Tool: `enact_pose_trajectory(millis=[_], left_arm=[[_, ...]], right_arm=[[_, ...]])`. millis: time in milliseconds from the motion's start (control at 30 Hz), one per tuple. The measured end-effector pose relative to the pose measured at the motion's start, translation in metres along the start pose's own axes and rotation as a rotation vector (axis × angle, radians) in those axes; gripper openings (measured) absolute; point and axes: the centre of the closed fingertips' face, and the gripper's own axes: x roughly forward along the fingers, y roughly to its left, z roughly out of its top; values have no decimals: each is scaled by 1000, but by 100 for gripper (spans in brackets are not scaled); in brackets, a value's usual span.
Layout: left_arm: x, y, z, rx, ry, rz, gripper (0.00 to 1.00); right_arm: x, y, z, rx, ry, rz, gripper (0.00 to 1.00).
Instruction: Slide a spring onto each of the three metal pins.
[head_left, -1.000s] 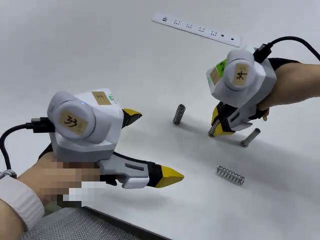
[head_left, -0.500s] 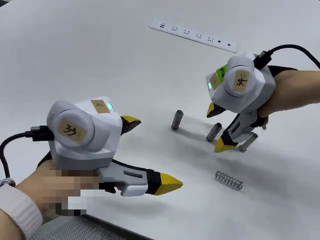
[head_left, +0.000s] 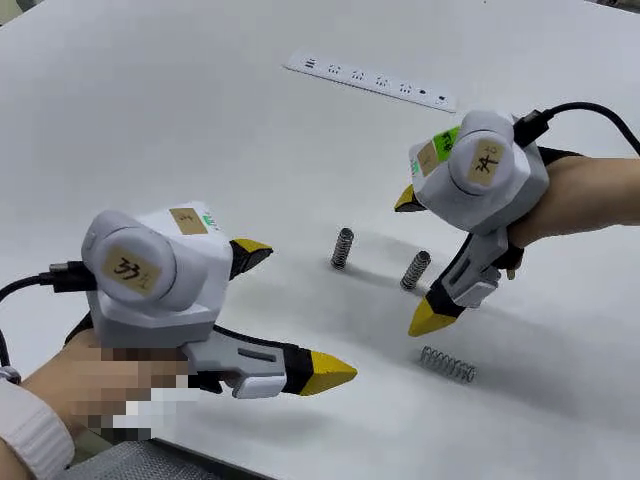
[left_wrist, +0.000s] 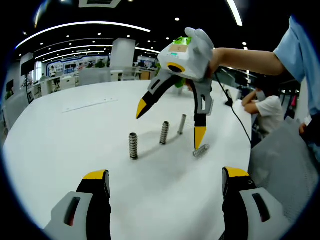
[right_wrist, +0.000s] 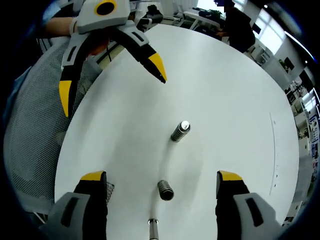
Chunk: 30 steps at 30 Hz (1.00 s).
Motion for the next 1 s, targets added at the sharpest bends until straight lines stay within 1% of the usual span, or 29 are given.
enact_pose_trajectory(millis=[167,233,333,367,433,500,600,700,900,1000], left_arm=[[0,-1,5,0,-8,-6,96],[0,-1,6,3,-7,-9,96],[0,0,6,13,1,-13,96],[0,0,7,17,3,-16,96],[0,0,7,21,6,-17,96],[1,1,8,26,12,-21,96],[1,1,8,31,15,-23,96],[2,2,8,35,22,-24,95],[3,0,7,46,37,-29,95],[4,0,7,49,40,-28,95]], right_arm=[[-5,1,1,45,-47,-38,99],[-8,3,0,64,-59,-39,99],[-11,5,-3,89,-75,-54,99],[-13,6,-4,106,-90,-60,99],[-16,8,-6,119,-102,-61,99],[-20,11,-7,135,-113,-75,98],[-24,13,-11,170,-142,-89,98],[-30,16,-16,212,-172,-114,98],[-40,22,-28,266,-212,-149,98],[-44,28,-34,292,-220,-161,97]])
